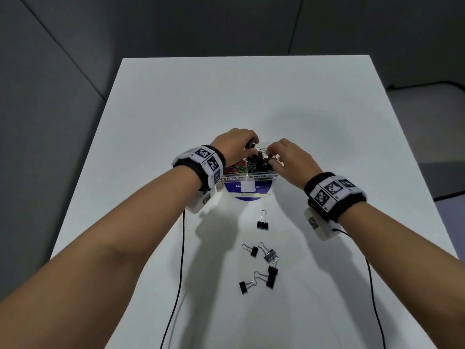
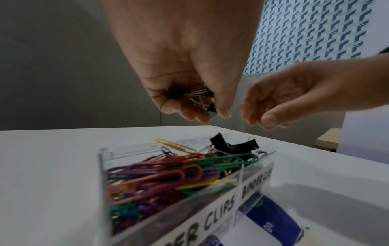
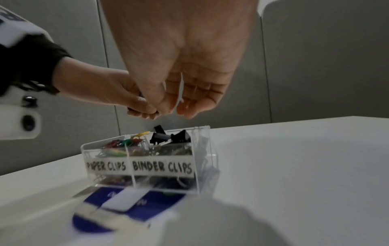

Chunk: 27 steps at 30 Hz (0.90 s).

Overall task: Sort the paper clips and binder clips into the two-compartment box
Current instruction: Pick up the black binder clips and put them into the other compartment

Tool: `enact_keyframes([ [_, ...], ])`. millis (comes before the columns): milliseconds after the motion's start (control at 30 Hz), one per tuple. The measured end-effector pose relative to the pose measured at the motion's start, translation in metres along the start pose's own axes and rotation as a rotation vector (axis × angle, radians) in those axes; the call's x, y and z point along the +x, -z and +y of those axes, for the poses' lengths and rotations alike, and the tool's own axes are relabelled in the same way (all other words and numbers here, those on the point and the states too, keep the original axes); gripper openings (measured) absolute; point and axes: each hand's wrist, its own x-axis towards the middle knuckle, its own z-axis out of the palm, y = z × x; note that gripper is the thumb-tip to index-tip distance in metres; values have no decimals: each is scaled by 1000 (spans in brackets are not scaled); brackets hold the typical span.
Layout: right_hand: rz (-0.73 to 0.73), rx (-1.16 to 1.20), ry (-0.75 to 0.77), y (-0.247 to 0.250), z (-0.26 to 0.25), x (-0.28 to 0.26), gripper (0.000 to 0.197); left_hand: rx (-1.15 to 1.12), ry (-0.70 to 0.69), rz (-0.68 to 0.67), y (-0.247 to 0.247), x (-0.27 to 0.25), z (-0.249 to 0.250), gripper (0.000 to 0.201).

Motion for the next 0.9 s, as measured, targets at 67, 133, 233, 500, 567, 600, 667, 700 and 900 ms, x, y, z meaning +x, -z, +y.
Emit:
enact_keyframes([
  [67, -16, -7, -24, -6, 6, -19, 15, -11, -43, -34, -6, 8, 7, 31],
  [133, -88, -48, -13, -16, 10, -36, 14, -8, -71, -67, -12, 14, 14, 31],
  [233, -211, -55, 60, -34, 13, -56, 20, 56, -104, -90, -20, 16, 24, 34],
  [500, -280, -243, 357, -67, 5, -84, 23, 118, -178, -5, -25, -16, 28, 35],
  [567, -249, -292, 399, -68, 8, -89, 17, 102, -203, -37, -34, -40, 29, 27],
  [600, -228, -315, 422, -68, 10, -91, 10, 102, -205, -85, -41, -55, 29, 25],
  [667, -207, -338, 420, -68, 14, -98, 9, 114, -197, -210, -58, -85, 30, 27],
  [700, -203, -326, 387, -68, 16, -103, 13, 123, -198, -270, -68, -100, 30, 31],
  [900, -299, -204, 84, -66, 13, -128, 33, 160, -265, -369, -111, -148, 35, 44],
])
